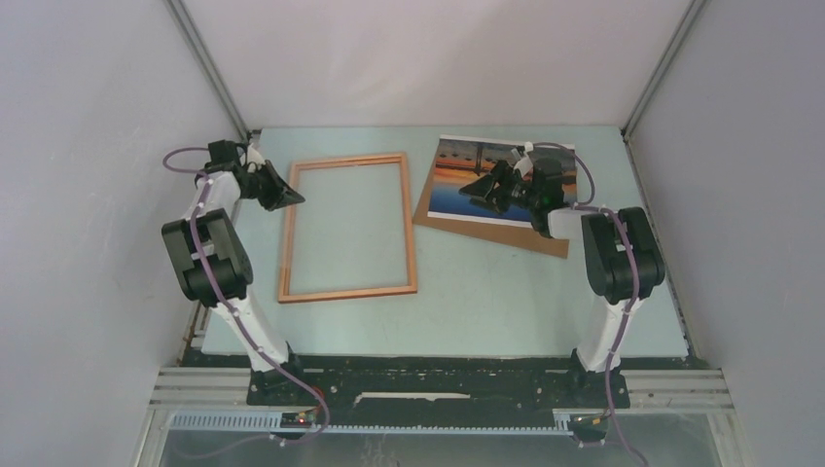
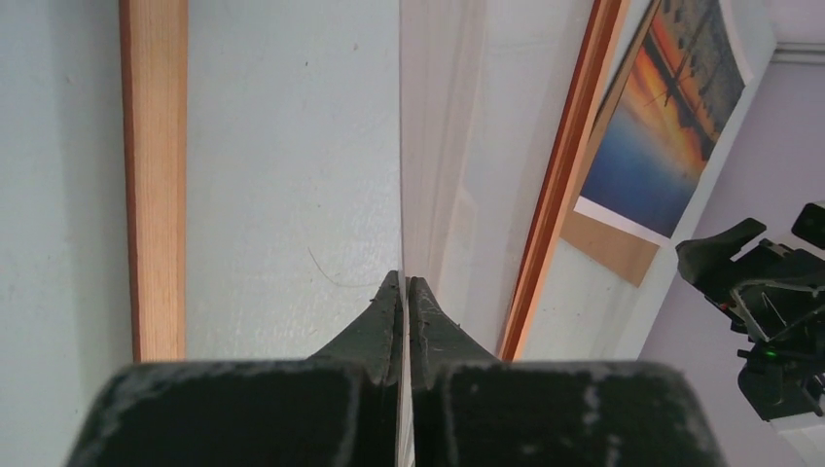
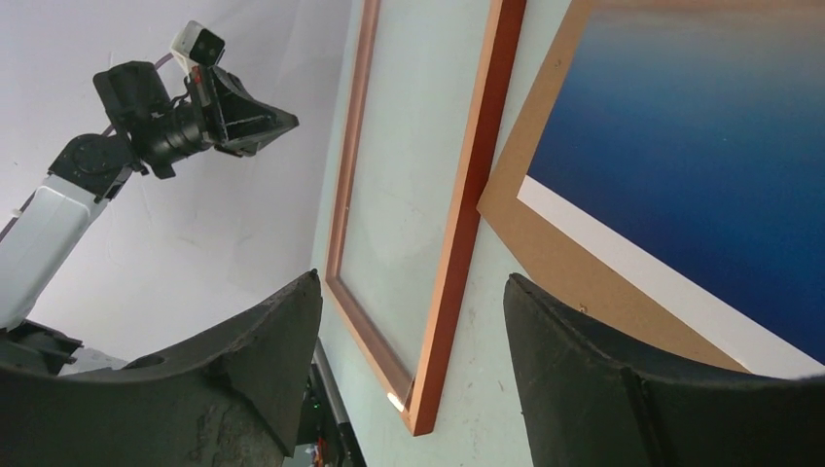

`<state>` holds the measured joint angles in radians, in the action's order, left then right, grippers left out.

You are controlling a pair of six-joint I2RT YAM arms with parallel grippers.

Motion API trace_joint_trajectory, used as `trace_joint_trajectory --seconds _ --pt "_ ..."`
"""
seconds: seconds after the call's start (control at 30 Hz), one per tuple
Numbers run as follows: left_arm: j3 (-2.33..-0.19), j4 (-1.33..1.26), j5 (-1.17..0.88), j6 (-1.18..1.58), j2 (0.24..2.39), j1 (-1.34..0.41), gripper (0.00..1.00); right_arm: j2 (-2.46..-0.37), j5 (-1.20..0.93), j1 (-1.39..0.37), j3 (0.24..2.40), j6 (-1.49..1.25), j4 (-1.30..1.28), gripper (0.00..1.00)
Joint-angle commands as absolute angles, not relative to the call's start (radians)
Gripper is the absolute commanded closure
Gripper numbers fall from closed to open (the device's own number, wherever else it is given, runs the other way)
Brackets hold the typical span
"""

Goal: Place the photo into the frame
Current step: Place the photo frame item in the photo frame.

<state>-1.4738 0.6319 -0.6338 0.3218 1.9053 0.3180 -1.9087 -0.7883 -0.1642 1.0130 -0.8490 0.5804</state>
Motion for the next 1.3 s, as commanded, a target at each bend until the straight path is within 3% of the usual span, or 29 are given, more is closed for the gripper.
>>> trace_joint_trajectory --seconds 0.0,0.13,0.6,0.93,1.27 --pt "-1.452 0.528 -0.694 0.303 1.895 0.325 1.0 -1.932 -0.816 -0.161 1.041 -0.858 0.647 0.24" --pt "-1.381 0.497 -0.643 0.237 1.824 0.326 0.98 -1.944 -0.833 -0.163 1.041 -0.878 0.679 0.25" --pt "-1.175 0.28 -0.772 0.245 1.57 0.298 1.0 -1.975 -0.858 -0.179 1.052 -0.91 0.733 0.27" --pt "-1.202 0.311 -0.77 0.296 1.573 0.256 1.0 -1.96 -0.836 -0.19 1.062 -0.858 0.667 0.23" --pt "-1.293 0.514 -0.705 0.436 1.544 0.27 1.0 -2.001 -0.83 -0.254 1.131 -0.836 0.603 0.21"
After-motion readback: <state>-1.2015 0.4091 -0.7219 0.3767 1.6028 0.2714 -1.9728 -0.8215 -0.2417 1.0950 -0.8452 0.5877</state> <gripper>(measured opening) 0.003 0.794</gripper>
